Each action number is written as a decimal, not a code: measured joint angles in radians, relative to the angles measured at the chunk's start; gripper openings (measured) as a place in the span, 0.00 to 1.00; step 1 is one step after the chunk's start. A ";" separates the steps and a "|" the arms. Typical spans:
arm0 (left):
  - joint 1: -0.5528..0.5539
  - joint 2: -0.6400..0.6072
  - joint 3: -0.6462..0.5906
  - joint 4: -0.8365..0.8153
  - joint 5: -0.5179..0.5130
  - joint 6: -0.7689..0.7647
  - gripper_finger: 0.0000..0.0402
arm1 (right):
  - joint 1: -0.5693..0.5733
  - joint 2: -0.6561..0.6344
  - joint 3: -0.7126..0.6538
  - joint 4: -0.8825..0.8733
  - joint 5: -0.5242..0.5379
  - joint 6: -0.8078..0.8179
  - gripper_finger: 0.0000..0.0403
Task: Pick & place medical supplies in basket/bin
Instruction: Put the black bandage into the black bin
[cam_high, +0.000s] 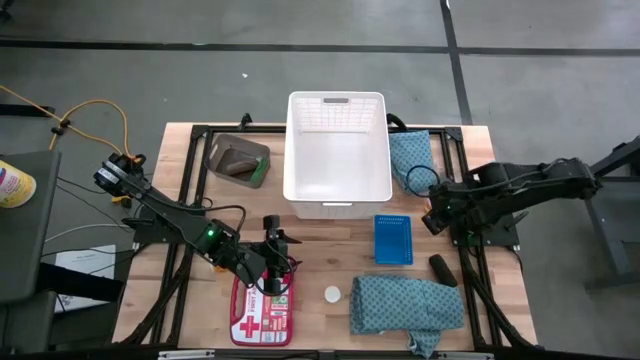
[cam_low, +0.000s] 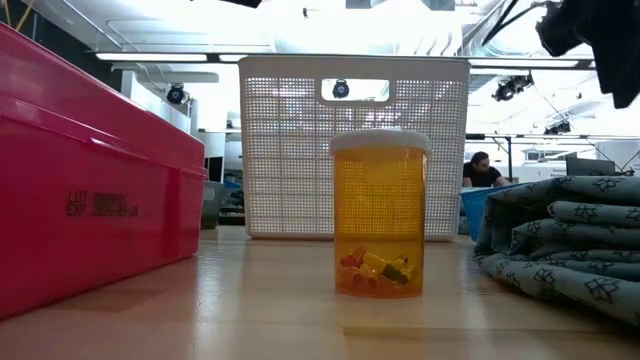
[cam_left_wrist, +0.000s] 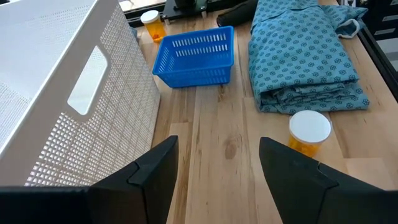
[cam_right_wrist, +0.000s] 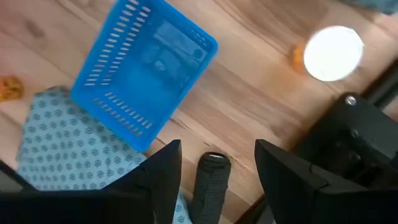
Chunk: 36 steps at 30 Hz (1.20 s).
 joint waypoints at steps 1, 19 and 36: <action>0.000 0.000 0.000 0.000 0.000 0.000 0.54 | 0.000 0.007 0.000 -0.003 0.000 0.005 0.48; 0.000 0.000 0.000 0.000 0.000 0.000 0.54 | 0.214 0.088 -0.085 0.081 0.025 0.211 0.51; 0.000 0.000 0.000 0.001 0.000 0.000 0.54 | 0.429 0.111 -0.185 0.214 -0.034 0.585 0.70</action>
